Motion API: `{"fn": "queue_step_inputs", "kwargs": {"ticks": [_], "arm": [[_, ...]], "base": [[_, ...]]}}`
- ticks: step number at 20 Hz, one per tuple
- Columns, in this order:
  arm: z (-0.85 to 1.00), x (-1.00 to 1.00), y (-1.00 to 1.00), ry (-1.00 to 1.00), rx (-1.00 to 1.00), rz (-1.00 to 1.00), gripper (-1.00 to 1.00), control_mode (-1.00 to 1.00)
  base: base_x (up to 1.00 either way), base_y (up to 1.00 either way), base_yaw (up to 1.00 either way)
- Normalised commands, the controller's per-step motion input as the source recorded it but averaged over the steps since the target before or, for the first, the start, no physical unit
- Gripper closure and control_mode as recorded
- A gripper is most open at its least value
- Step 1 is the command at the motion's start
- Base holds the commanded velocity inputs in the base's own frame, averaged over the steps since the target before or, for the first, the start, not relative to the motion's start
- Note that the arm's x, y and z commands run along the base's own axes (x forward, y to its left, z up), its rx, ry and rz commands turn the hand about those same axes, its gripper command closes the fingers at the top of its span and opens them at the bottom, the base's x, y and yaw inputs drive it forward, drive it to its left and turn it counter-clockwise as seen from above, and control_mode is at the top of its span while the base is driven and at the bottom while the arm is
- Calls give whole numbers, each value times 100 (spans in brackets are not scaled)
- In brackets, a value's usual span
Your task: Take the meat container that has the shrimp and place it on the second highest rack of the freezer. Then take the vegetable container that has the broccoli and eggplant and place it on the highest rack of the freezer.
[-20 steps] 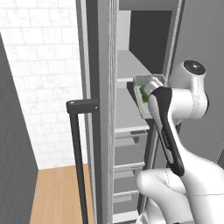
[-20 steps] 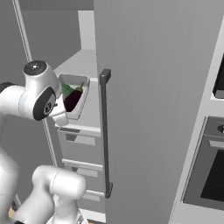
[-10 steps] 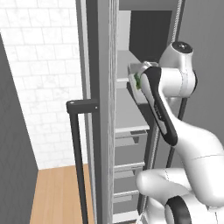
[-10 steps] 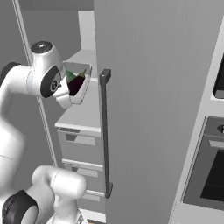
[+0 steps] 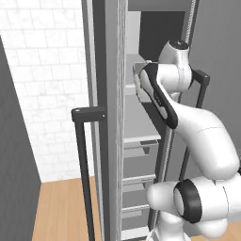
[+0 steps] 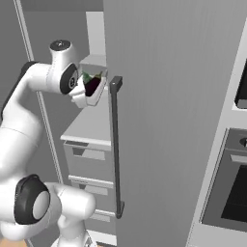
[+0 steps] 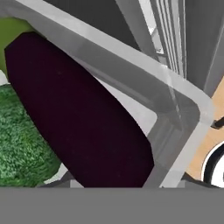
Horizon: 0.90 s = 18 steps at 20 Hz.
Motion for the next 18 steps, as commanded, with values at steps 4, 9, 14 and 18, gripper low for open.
{"fn": "queue_step_inputs", "kwargs": {"ticks": [4,9,14,18], "arm": [[5,76,0,4,0,-1,100,-100],[0,79,5,1,0,-2,100,-100],[0,89,2,1,0,-3,100,-100],[-1,100,0,0,0,-1,100,-100]], "base": [[0,0,0],[0,0,0],[0,0,0],[0,0,0]]}}
